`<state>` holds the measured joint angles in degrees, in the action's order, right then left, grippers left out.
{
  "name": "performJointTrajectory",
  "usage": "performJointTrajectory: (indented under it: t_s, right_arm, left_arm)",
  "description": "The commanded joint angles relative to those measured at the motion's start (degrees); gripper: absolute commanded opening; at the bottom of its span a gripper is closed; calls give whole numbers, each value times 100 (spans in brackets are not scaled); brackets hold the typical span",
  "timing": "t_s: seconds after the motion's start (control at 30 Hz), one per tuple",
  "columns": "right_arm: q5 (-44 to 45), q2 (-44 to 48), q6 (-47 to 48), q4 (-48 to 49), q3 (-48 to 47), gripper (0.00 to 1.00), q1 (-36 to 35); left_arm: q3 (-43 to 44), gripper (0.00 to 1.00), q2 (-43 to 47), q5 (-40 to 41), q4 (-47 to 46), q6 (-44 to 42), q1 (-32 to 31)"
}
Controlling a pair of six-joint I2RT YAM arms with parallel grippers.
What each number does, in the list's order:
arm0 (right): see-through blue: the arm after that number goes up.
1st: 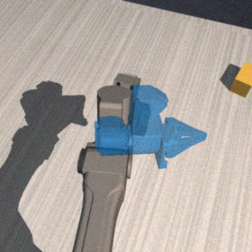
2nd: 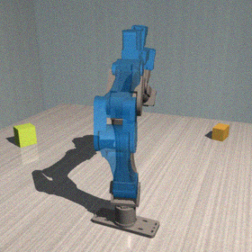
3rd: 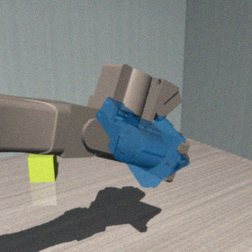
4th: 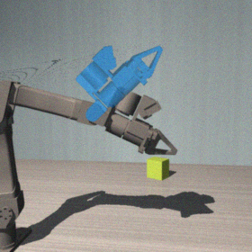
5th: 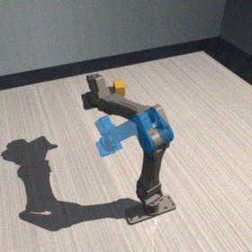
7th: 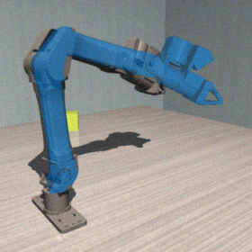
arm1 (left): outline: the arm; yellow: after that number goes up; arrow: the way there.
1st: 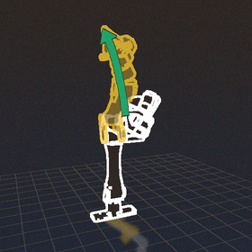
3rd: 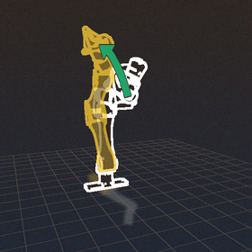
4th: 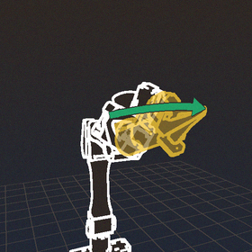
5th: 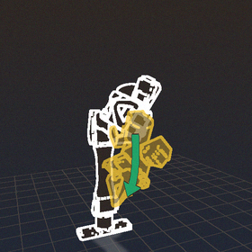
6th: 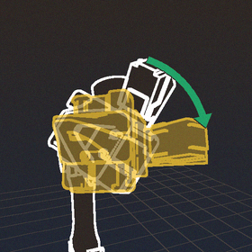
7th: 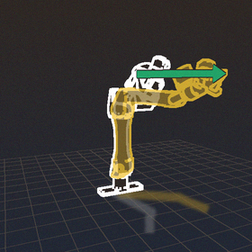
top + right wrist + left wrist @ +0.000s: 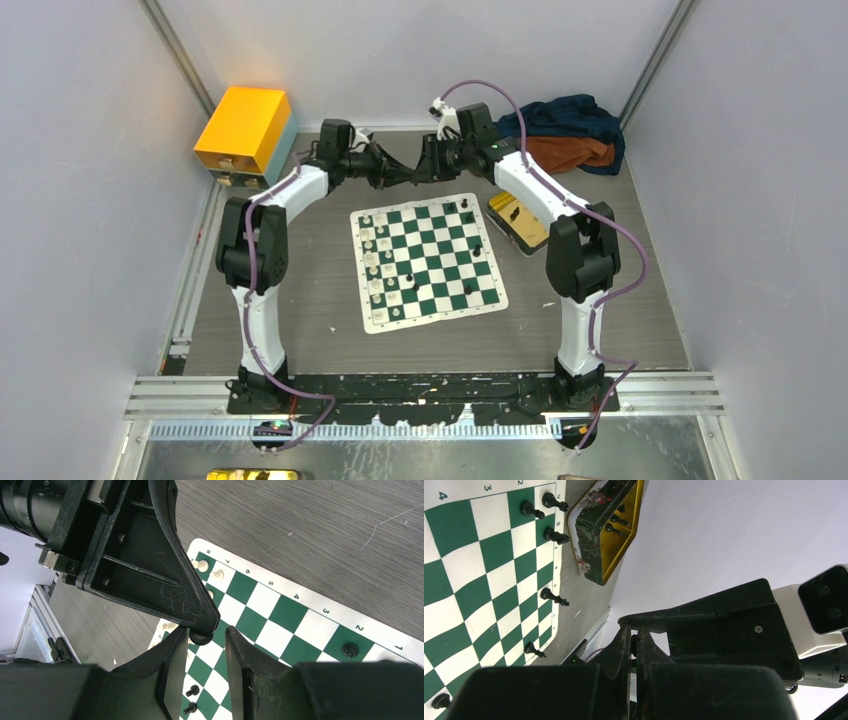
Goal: Set up the chess pieces on the board
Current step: Place the chess piece on the chessboard.
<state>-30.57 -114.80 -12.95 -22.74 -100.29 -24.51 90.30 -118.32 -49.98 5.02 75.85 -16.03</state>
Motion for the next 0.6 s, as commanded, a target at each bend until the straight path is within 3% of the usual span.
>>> performJointTrajectory:
  t_s: [0.0,0.4,0.57]
  right_arm:
    - [7,445,86,524,-58,39,19]
    - [53,802,65,640,309,40,24]
    - [466,1387,-145,1251,1174,40,31]
  left_arm:
    - [178,0,-100,-42,-143,188,18]
    - [57,0,-244,164,-628,612,103]
    - [-92,0,-216,451,-1065,1038,135]
